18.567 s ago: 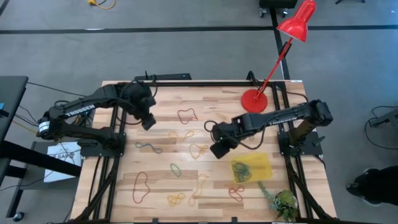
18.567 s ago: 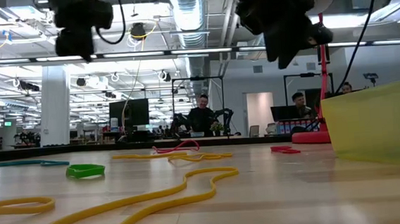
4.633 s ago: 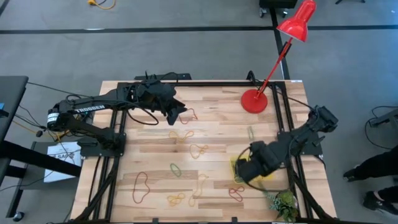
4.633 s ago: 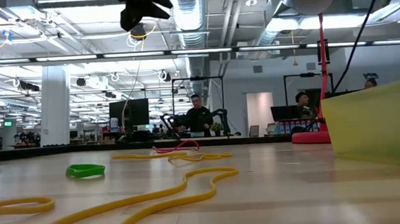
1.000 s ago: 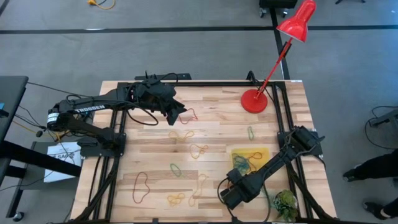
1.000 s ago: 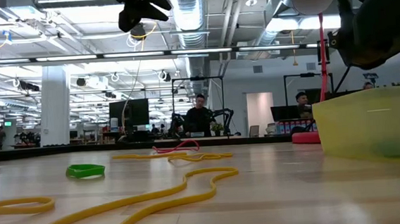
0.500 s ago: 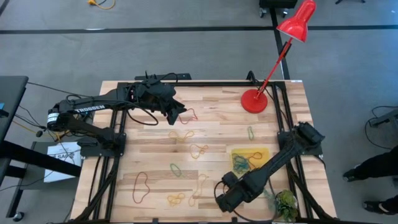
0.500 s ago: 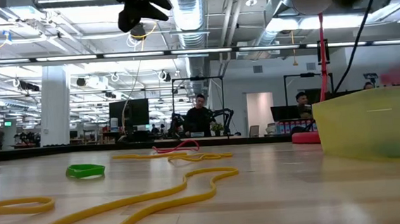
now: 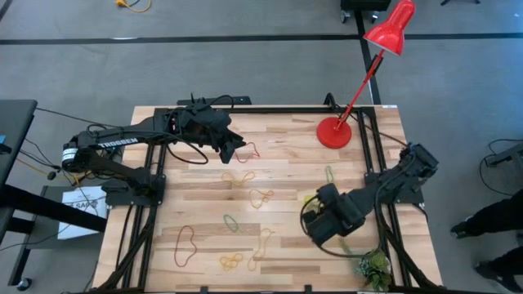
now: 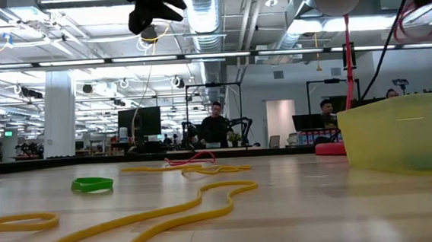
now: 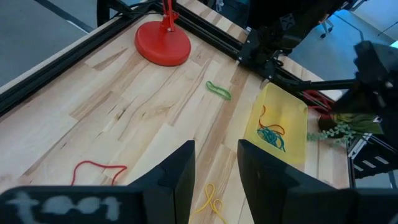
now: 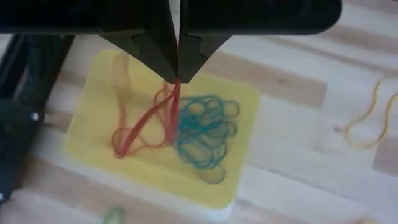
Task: Pick and place items into bin
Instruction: Put the red rubber band into the yellow bin
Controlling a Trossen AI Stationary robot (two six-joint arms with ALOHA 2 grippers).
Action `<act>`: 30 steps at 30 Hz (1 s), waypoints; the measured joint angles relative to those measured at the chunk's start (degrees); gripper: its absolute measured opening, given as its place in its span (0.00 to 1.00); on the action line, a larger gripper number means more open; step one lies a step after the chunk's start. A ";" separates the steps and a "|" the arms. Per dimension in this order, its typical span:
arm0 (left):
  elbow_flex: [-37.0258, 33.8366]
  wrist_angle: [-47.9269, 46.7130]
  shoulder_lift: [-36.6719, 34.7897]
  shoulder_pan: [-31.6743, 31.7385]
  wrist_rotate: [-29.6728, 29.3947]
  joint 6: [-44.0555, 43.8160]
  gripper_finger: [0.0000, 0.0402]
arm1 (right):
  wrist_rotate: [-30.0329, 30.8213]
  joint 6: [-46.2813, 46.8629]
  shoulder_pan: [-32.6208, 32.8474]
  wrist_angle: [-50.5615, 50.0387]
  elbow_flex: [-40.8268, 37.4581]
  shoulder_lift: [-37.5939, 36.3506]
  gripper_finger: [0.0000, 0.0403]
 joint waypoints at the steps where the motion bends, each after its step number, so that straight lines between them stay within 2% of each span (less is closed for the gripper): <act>1: 0.00 -0.04 0.00 0.00 0.00 -0.01 0.27 | 0.35 0.97 -0.33 -0.19 -1.03 -1.04 0.00; 9: 0.00 -0.12 0.00 0.00 0.33 -0.08 0.27 | -3.01 7.42 -0.69 -0.87 -11.75 -3.85 0.00; 14: 0.00 -0.12 0.00 0.00 0.25 -0.08 0.27 | -7.11 7.68 -1.22 7.24 -20.05 -4.67 0.00; 21: 0.00 -0.13 0.00 0.00 0.11 0.03 0.27 | -8.38 9.32 -2.06 22.58 -29.88 -4.08 0.00; 25: 0.00 -0.11 0.00 0.00 -0.12 0.14 0.27 | -8.09 16.95 -3.03 26.14 -34.22 -4.07 0.00; 30: 0.01 -0.11 0.00 0.00 -0.13 0.10 0.27 | -8.12 17.67 -4.52 26.90 -35.96 -4.05 0.02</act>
